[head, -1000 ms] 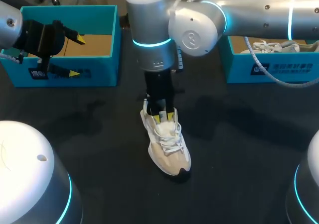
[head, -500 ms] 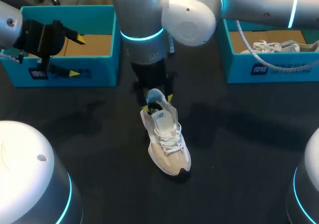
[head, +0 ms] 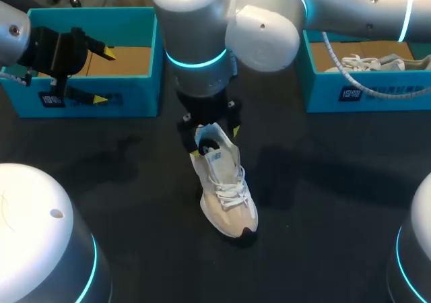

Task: Take the shoe out of the shoebox, open the shoe tongue, remove and reinsert the insole, then place the shoe into the shoebox

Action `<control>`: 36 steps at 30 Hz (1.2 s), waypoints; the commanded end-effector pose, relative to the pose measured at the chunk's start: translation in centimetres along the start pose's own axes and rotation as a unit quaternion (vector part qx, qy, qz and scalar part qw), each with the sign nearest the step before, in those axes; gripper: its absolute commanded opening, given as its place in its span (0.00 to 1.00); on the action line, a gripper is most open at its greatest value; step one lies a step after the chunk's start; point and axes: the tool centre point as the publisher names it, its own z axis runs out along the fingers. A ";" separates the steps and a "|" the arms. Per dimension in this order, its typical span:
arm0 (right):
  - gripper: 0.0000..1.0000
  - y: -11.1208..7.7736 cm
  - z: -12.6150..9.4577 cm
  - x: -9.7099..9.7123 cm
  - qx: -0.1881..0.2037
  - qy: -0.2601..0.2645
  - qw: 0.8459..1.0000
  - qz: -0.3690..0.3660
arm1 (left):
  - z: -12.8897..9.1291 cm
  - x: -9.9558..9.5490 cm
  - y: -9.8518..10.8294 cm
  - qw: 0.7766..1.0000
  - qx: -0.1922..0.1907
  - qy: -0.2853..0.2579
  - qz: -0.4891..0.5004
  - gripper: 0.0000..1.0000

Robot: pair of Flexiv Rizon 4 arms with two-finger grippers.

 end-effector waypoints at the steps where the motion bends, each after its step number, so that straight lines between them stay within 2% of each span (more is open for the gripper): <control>1: 1.00 -0.4 -1.0 -0.7 -0.003 -0.020 0.993 -0.114 | -0.1 0.1 -0.1 1.000 -0.002 0.000 0.000 1.00; 5: 1.00 -0.3 -1.2 -1.4 0.007 -0.026 0.978 -0.206 | -0.1 0.1 -0.1 1.000 -0.002 0.000 0.000 1.00; 11: 1.00 1.0 -1.0 -1.8 0.017 -0.050 0.938 -0.342 | -0.1 0.1 -0.1 1.000 -0.002 0.000 0.000 1.00; 16: 1.00 1.9 -1.7 -2.3 -0.028 -0.084 0.897 -0.434 | -0.1 0.1 -0.1 1.000 -0.002 0.000 0.000 1.00; 17: 1.00 2.0 -1.8 -2.5 -0.007 -0.086 0.898 -0.432 | -0.1 0.1 -0.1 1.000 -0.002 0.000 0.000 1.00; 28: 1.00 2.0 -1.8 -2.5 -0.007 -0.086 0.898 -0.432 | -0.1 0.1 -0.1 1.000 -0.002 0.000 0.000 1.00; 29: 1.00 2.2 -1.6 -2.5 -0.004 -0.085 0.893 -0.442 | -0.1 0.1 -0.1 1.000 -0.002 0.000 0.000 1.00; 30: 1.00 2.6 -1.4 -2.5 -0.017 -0.083 0.887 -0.454 | -0.1 0.1 -0.1 1.000 -0.002 0.000 0.000 1.00; 36: 1.00 4.8 -0.9 -3.0 -0.047 -0.083 0.873 -0.478 | -0.1 0.1 -0.1 1.000 -0.002 0.000 0.000 1.00</control>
